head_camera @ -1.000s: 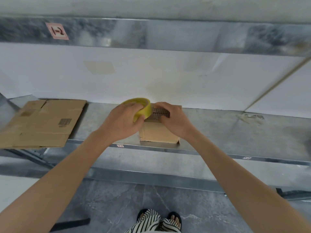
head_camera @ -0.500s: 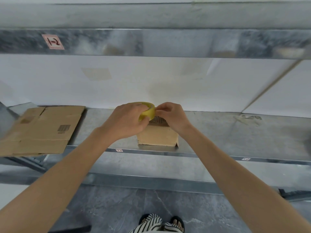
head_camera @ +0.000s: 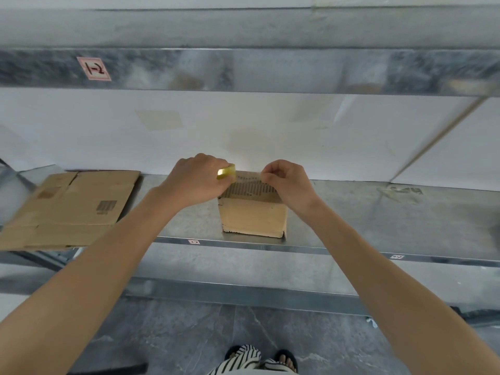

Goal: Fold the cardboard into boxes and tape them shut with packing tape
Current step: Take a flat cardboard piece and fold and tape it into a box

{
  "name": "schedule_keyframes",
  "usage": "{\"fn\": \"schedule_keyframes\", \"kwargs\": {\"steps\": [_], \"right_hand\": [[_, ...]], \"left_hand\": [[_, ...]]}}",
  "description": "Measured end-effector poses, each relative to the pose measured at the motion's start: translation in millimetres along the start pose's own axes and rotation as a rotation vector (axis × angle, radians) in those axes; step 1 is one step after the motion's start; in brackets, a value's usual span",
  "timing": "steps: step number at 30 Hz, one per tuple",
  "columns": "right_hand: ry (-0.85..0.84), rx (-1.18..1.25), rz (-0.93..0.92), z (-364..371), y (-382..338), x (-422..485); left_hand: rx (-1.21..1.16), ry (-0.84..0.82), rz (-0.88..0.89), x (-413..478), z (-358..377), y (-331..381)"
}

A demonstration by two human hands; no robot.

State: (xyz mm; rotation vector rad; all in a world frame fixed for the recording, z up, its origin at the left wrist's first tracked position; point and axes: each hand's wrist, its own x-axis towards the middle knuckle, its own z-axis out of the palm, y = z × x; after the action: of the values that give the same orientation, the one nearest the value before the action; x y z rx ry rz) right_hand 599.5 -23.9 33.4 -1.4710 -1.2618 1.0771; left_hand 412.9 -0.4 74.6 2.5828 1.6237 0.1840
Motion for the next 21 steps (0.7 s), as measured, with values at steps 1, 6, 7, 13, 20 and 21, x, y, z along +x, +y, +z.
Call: {"fn": "schedule_keyframes", "kwargs": {"steps": [1,6,7,13,20,21], "right_hand": [[0.014,0.009,-0.013,-1.5,1.0,-1.1],[0.125,-0.083,-0.157,0.9,11.6,-9.6],[0.134,-0.095,-0.174,1.3,15.0,-10.3],[0.127,-0.012,-0.046,-3.1,22.0,-2.3],[0.127,0.143,0.083,-10.5,15.1,-0.9],[0.132,0.136,0.084,-11.8,14.6,-1.7]], "left_hand": [[0.017,0.003,0.001,1.9,0.0,-0.1],[0.057,0.026,0.014,6.3,4.9,8.6],[0.064,0.03,0.01,7.1,5.1,9.9],[0.08,0.002,0.021,4.8,0.4,10.0],[-0.232,0.083,0.023,-6.4,-6.2,5.3],[-0.295,0.121,0.035,-4.9,-4.6,6.7]]}}
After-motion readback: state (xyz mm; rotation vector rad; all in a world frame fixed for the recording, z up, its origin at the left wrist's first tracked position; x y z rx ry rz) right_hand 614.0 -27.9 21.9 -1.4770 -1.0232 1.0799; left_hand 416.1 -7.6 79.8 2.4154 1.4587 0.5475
